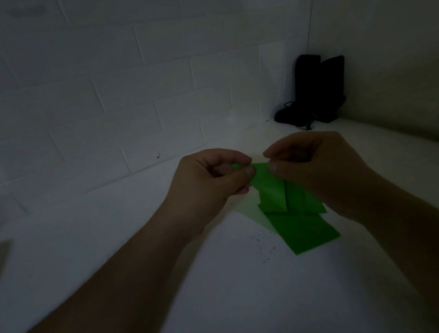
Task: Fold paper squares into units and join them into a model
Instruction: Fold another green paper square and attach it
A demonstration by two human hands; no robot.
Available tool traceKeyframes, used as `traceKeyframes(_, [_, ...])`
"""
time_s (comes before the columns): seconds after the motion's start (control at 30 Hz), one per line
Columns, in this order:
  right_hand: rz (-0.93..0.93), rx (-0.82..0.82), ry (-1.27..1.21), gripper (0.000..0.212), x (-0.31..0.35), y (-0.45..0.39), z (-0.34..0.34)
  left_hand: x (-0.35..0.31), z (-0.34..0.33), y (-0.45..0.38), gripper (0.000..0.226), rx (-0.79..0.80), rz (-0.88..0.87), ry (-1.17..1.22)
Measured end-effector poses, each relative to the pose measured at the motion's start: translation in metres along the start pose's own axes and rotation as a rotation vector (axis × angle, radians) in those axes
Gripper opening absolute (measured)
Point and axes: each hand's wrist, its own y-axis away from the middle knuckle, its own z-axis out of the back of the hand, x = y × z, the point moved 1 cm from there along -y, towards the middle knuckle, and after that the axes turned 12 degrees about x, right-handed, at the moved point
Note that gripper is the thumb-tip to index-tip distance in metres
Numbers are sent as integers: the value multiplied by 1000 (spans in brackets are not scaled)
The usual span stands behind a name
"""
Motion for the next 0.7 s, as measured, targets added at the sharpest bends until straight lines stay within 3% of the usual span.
traceKeyframes(0.5, [-5,11,50,17,4,2,-1,1,2,0,15,32,27,40])
traceKeyframes(0.7, [-25,25,53,15,4,2,1,-3,7,1,26,47,38,77])
